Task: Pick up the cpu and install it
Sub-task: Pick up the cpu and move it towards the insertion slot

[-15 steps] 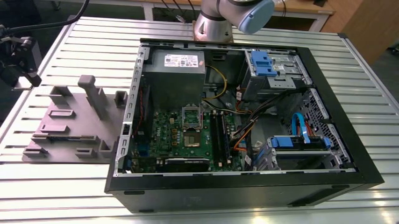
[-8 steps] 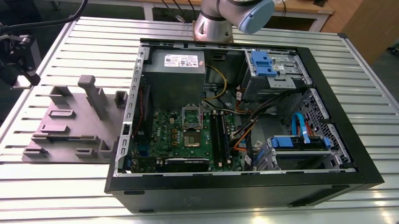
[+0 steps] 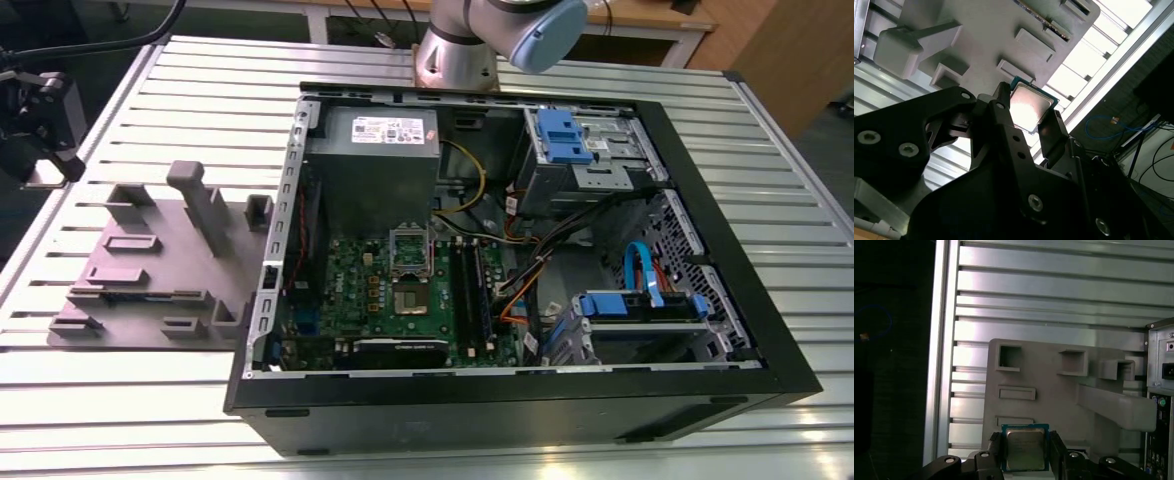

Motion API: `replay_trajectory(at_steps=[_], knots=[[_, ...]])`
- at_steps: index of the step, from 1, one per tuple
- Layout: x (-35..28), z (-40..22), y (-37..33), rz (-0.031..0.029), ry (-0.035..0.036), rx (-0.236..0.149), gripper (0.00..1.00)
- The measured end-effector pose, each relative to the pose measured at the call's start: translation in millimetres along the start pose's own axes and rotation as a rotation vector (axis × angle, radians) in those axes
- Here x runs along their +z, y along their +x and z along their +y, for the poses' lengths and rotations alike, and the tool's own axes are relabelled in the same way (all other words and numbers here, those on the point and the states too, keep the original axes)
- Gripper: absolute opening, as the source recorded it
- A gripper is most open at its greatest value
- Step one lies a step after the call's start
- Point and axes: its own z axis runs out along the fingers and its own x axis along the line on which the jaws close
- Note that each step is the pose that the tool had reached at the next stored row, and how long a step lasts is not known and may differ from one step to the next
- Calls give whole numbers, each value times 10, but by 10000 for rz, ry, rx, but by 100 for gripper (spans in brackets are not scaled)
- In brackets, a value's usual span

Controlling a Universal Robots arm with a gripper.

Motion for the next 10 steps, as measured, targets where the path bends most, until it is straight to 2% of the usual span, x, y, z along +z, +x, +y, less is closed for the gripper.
replay_trajectory(at_steps=[2, 10], knots=[[-48, 1, -2, 0, 0, 0, 47], [-50, 1, -2, 0, 0, 0, 47]])
